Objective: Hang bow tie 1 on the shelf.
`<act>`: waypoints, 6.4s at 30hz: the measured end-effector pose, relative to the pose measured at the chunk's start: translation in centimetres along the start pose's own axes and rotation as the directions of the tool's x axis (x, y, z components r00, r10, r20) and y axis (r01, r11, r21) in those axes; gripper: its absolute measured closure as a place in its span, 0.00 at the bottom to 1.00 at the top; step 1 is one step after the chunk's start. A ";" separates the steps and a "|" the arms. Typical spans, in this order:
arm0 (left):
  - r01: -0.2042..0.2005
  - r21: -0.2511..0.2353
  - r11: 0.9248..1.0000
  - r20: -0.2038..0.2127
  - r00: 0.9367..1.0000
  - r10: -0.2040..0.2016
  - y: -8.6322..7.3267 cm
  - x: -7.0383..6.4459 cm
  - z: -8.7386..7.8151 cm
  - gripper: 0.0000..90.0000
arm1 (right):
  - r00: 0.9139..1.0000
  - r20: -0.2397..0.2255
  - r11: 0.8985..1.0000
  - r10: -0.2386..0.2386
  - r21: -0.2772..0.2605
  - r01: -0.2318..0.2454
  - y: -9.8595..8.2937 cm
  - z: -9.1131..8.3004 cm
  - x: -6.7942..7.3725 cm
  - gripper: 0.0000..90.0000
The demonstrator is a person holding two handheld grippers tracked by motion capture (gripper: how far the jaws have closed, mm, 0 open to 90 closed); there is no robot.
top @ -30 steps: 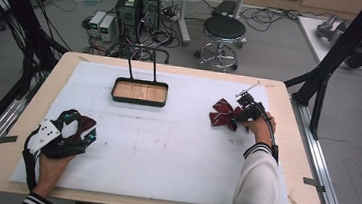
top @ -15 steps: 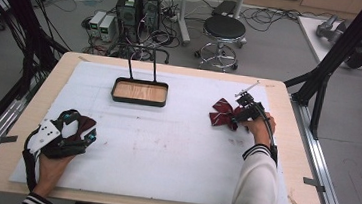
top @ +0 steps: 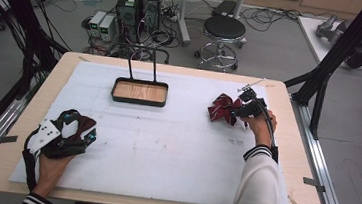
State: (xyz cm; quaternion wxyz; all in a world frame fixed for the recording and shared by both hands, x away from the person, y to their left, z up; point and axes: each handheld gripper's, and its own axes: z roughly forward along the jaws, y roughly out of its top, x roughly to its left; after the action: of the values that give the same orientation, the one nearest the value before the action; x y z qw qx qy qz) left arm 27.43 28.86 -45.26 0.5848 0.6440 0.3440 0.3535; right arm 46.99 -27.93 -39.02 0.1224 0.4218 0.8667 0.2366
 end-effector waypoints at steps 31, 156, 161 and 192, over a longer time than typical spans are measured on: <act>0.002 0.000 1.000 -0.001 1.000 -0.002 0.0 0.0 0.0 0.16 | 0.998 -0.056 0.896 0.040 -0.440 -0.061 0.4 -4.2 1.6 0.76; 0.020 0.000 1.000 0.009 1.000 -0.020 0.0 0.2 0.0 0.16 | 0.993 -0.103 0.747 -0.065 -0.664 -0.020 19.0 -0.5 15.3 0.76; 0.019 -0.001 1.000 0.009 1.000 -0.019 0.0 0.2 0.0 0.16 | 0.994 -0.090 0.748 -0.062 -0.663 -0.013 19.2 -0.1 15.3 0.76; 0.016 -0.002 1.000 0.010 1.000 -0.016 0.0 0.2 0.0 0.16 | 1.000 -0.003 0.772 0.029 -0.636 -0.025 18.0 -0.9 11.8 0.75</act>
State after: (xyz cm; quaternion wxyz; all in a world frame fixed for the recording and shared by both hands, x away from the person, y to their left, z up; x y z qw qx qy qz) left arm 27.49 29.04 -45.26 0.5902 0.6423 0.3458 0.3458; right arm 51.50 -9.28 -29.15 0.2573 0.3690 0.7293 0.5155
